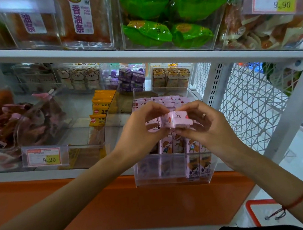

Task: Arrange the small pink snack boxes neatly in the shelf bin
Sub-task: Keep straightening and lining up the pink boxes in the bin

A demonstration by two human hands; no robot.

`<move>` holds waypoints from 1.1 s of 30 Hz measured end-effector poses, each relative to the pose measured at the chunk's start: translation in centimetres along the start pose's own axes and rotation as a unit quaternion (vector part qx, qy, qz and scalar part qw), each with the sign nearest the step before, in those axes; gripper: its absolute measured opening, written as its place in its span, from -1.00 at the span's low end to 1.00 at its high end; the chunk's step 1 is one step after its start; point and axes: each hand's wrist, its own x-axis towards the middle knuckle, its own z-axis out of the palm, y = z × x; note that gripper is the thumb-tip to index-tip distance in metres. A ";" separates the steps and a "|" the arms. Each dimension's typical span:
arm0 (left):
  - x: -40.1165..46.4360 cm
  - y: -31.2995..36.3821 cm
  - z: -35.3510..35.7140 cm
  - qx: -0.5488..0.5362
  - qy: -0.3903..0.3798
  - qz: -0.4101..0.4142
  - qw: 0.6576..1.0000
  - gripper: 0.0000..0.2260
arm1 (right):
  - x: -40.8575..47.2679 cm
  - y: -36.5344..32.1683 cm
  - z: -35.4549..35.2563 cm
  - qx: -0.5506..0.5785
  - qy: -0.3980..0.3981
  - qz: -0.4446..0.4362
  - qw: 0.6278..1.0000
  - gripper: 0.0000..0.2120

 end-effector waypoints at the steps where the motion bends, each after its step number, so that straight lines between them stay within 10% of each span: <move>1: 0.0 0.0 0.0 0.002 0.002 0.008 1.000 -0.72 | 0.0 0.0 0.0 -0.002 0.004 -0.010 1.000 -0.66; 9: -0.4 0.8 0.1 0.062 0.070 0.055 0.994 -0.71 | 0.1 -0.5 0.6 -0.073 0.047 0.078 0.993 -0.21; 14: -0.6 1.1 0.6 0.144 0.045 0.092 0.984 -0.69 | 0.3 -0.3 0.4 -0.008 0.088 0.092 0.992 -0.52; 19: -0.3 1.0 0.5 0.030 -0.082 -0.057 0.995 -0.57 | 0.5 0.0 -0.7 0.112 0.060 0.116 0.985 -0.72; 24: 0.3 0.4 -0.1 0.060 -0.107 -0.044 0.992 -0.78 | 0.6 0.4 -1.1 0.169 0.075 0.144 0.972 -0.49; 33: 1.2 -0.7 -0.9 0.253 -0.099 0.013 0.962 -0.44 | 0.8 -0.8 -2.8 -0.219 0.028 0.096 0.971 -0.36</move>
